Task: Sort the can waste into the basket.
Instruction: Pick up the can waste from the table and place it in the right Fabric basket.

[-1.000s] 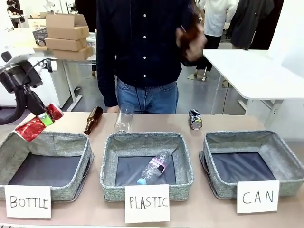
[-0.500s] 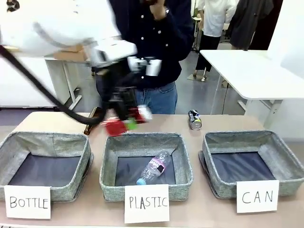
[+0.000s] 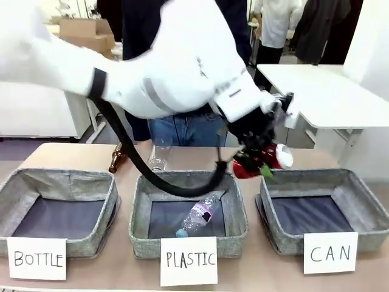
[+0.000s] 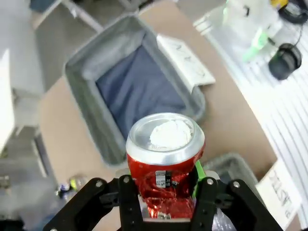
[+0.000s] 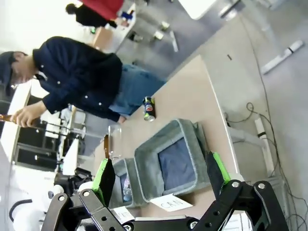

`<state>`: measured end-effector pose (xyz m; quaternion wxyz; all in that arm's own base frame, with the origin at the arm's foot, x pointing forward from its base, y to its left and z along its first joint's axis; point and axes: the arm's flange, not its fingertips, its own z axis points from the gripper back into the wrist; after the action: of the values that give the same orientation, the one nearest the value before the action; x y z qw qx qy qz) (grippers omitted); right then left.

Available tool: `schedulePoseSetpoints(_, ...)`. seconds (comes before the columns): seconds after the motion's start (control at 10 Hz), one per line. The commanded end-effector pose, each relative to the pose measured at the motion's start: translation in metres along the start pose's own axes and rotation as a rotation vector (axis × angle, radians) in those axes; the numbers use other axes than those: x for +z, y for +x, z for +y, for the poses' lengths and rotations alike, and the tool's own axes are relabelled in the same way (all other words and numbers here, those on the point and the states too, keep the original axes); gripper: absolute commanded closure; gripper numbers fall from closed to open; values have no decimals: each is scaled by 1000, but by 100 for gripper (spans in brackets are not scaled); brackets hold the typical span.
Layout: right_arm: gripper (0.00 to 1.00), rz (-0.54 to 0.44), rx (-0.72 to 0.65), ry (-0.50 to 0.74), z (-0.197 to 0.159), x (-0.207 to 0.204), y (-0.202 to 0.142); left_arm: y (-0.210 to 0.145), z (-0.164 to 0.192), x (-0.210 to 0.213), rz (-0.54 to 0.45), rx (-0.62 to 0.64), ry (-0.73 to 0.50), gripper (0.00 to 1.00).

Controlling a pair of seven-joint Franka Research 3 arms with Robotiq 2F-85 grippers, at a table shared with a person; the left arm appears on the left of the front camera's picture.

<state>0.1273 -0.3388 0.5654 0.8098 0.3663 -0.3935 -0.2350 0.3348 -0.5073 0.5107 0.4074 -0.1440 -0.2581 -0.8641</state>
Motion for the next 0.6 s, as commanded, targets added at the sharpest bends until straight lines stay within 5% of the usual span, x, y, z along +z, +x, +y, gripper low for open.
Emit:
schedulePoseSetpoints(0.0,0,20,70,8,28,0,-2,7,7,-21,-104,-44,-77,57)
schedulePoseSetpoints(0.2,0,20,70,8,28,0,-2,23,45,-54,-143,-13,-269,57)
schedulePoseSetpoints(0.5,0,20,70,8,28,0,-2,46,66,-64,-227,51,-259,57)
